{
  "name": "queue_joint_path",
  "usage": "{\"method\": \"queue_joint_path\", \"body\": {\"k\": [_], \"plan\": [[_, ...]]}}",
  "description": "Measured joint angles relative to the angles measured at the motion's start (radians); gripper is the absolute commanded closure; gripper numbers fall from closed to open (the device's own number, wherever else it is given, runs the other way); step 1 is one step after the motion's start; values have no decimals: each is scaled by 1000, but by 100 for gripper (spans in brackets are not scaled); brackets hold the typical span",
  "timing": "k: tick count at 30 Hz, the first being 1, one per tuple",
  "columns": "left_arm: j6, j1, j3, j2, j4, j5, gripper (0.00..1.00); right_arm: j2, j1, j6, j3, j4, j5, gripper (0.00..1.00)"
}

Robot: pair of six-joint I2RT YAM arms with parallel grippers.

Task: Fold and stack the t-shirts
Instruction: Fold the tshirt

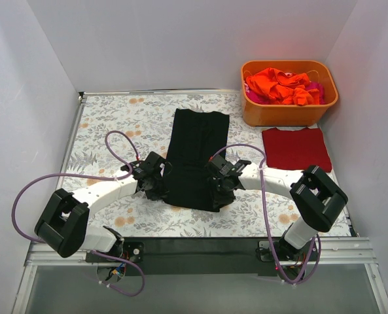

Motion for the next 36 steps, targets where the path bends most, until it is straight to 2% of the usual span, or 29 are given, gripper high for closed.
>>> {"method": "queue_joint_path", "body": {"k": [4, 7, 15, 20, 26, 30, 36], "plan": [[-6, 0, -1, -9, -4, -5, 100, 0, 5, -2, -2, 2, 6, 82], [-14, 0, -8, -29, -8, -9, 100, -1, 5, -5, -2, 2, 8, 99], [-19, -6, 0, -113, -93, -19, 100, -40, 13, -87, 62, -93, -11, 99], [-30, -6, 0, -323, -219, -25, 100, -121, 36, -146, 130, -170, -98, 99], [-54, -7, 25, -540, -383, 42, 100, -169, 136, -162, 153, -277, -220, 99], [-79, -6, 75, -592, -487, 88, 100, -204, 167, -155, 208, -359, -272, 99], [-108, -6, 227, -601, -579, 34, 100, -223, 153, -162, 393, -480, -249, 99]]}}
